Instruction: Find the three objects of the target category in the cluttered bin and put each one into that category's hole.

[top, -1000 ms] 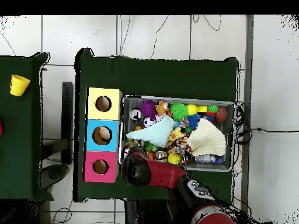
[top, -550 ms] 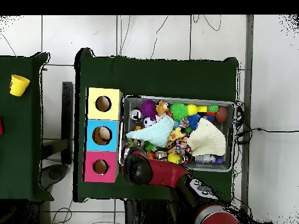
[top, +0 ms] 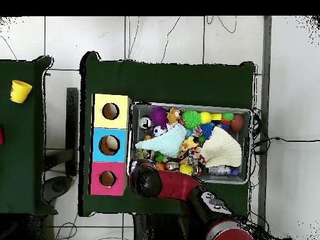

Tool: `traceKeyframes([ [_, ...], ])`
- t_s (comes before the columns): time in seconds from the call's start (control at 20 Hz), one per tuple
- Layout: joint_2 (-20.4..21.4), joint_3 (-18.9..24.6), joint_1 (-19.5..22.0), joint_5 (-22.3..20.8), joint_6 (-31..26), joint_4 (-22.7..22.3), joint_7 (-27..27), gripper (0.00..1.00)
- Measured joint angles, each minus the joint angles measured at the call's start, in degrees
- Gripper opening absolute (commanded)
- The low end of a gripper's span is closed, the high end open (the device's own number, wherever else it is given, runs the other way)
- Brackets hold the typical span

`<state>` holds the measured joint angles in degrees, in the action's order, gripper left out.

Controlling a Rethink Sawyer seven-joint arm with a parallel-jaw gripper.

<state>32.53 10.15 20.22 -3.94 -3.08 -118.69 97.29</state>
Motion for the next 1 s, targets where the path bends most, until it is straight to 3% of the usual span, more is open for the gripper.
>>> traceKeyframes([
  [0.7, 0.46, -0.26, -0.22, -0.01, -1.08, -0.02, 0.00, 0.00],
  [1.0, 3.70, -0.26, -0.22, -0.02, -7.22, 0.34, 0.00, 0.00],
])
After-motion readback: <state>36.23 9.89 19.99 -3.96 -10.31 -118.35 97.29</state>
